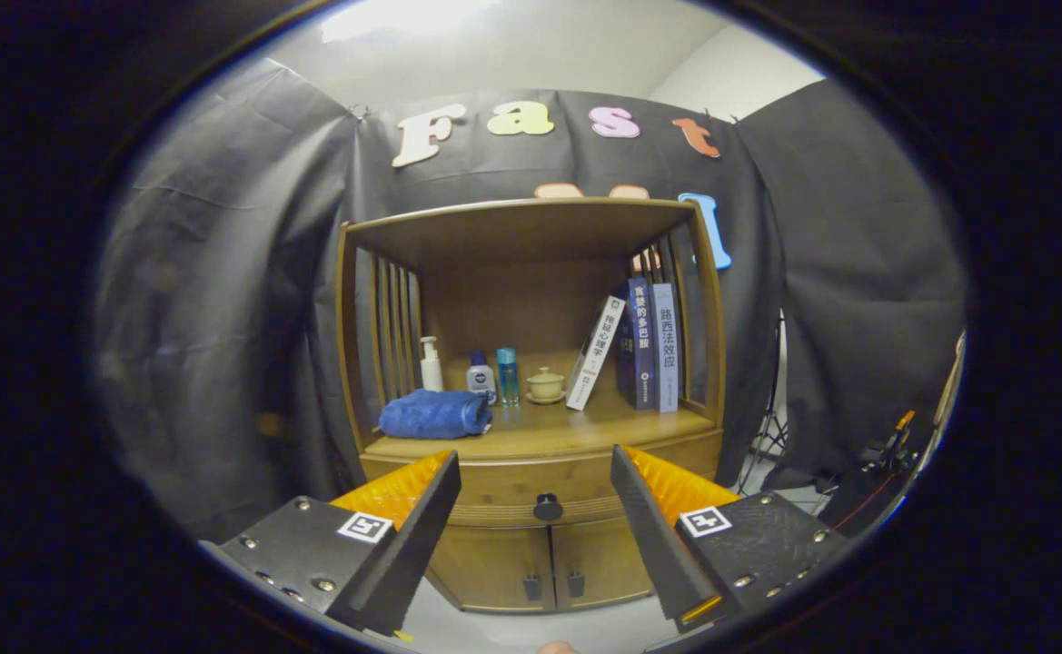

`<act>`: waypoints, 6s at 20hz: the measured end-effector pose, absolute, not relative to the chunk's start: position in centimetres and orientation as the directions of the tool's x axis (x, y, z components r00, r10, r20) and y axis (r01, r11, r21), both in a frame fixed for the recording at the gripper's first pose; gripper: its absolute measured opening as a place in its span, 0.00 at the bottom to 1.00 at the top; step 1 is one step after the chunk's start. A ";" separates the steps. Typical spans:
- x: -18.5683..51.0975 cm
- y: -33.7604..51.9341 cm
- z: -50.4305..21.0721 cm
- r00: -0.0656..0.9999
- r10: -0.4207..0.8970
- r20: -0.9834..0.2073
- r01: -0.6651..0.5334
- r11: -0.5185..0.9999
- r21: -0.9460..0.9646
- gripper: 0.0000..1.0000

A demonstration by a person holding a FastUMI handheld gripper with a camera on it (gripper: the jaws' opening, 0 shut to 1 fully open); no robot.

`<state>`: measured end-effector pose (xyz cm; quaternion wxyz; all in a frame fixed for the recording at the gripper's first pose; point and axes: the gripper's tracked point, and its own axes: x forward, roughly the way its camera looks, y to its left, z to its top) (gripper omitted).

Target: Pull open the drawer, take out the items inside it, and place them on the countertop above the cabinet.

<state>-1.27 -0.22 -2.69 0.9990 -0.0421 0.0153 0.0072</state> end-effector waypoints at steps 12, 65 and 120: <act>1.0 -0.7 -6.6 0.998 -0.013 -0.054 0.008 0.996 -0.084 0.99; -2.9 -4.3 -23.5 0.954 -0.055 -0.293 0.004 0.985 -0.174 0.29; 11.1 -4.4 -26.9 0.258 -0.231 -0.938 0.086 0.973 -0.216 0.71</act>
